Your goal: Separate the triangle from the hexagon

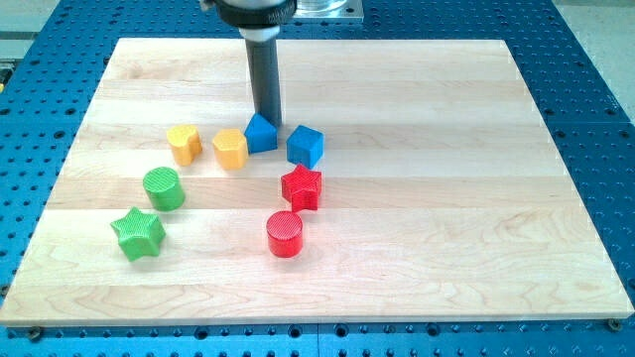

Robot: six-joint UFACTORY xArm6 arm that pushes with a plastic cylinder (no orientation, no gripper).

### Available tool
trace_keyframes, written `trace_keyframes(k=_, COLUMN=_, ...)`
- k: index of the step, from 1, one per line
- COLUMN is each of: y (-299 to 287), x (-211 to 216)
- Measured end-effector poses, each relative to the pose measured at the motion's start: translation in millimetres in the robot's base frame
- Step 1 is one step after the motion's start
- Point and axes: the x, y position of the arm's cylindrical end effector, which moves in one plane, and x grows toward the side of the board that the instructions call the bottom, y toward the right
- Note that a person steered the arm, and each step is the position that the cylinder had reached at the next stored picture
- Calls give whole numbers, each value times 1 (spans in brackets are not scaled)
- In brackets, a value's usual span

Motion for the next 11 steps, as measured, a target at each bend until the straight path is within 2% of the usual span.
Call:
trace_keyframes(k=2, y=10, x=86)
trace_keyframes(k=4, y=1, x=27)
trace_keyframes(k=5, y=-37, x=73)
trace_keyframes(k=6, y=-60, x=139)
trace_keyframes(k=8, y=-66, x=169)
trace_keyframes(k=9, y=-45, x=214)
trace_keyframes(k=10, y=-3, x=192)
trace_keyframes(k=11, y=19, x=195)
